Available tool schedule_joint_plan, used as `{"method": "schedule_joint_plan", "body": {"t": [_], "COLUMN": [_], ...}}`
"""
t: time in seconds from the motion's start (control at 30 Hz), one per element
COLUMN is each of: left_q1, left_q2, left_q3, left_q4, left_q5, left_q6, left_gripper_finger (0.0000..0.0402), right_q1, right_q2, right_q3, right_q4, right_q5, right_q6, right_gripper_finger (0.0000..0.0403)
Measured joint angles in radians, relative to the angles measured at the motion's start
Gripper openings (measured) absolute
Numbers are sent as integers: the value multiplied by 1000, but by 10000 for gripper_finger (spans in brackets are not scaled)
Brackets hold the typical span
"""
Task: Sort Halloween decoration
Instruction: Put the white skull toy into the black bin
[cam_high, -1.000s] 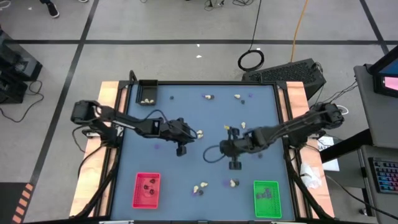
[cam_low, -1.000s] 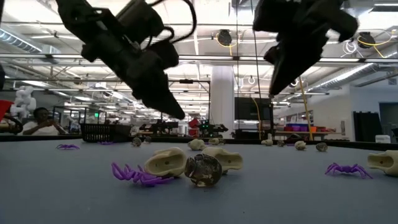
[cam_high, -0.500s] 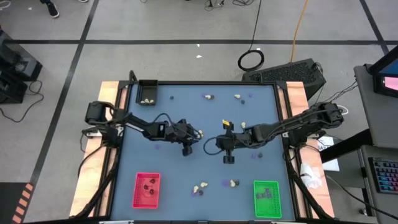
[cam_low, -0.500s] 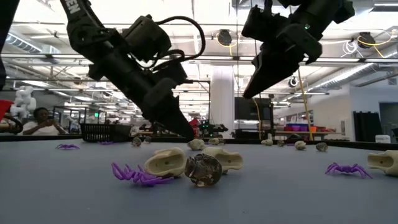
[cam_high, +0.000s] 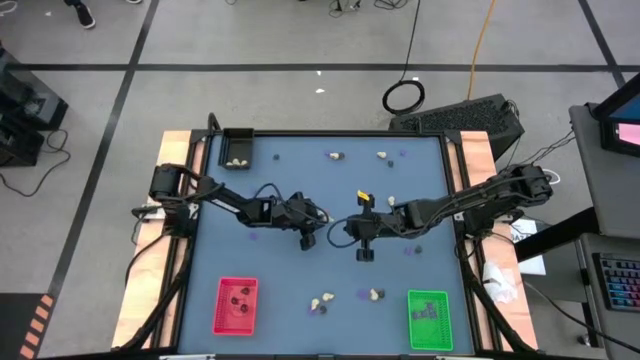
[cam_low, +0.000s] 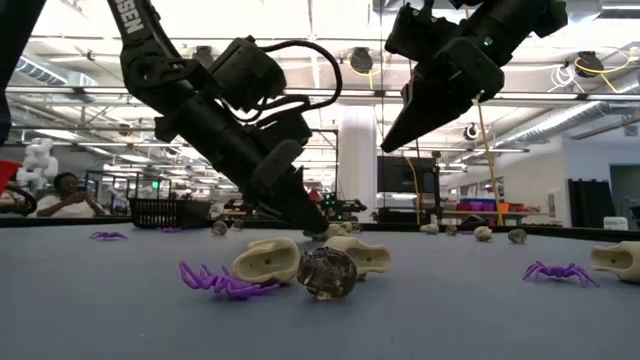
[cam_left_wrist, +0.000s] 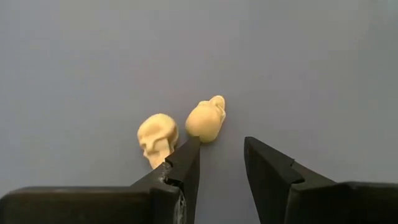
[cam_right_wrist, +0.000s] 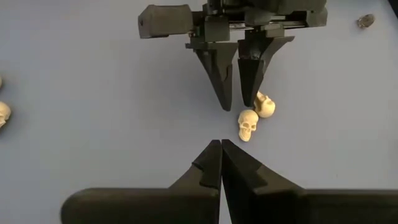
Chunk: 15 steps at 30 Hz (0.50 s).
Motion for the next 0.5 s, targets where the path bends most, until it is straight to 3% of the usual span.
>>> {"method": "schedule_joint_plan", "body": {"t": [0.37,0.5], "left_q1": [34,54], "left_q2": [0,0], "left_q3": [15,30], "left_q4": [12,11], "left_q5": [49,143], "left_q6": [153,214], "left_gripper_finger": [121,121], "right_q1": [0,0], "right_q2": [0,0], "right_q3": [0,0], "right_q4": [-1,-1], "right_q5": [0,0], "right_q6": [-8,-19], "right_gripper_finger": [0,0]}}
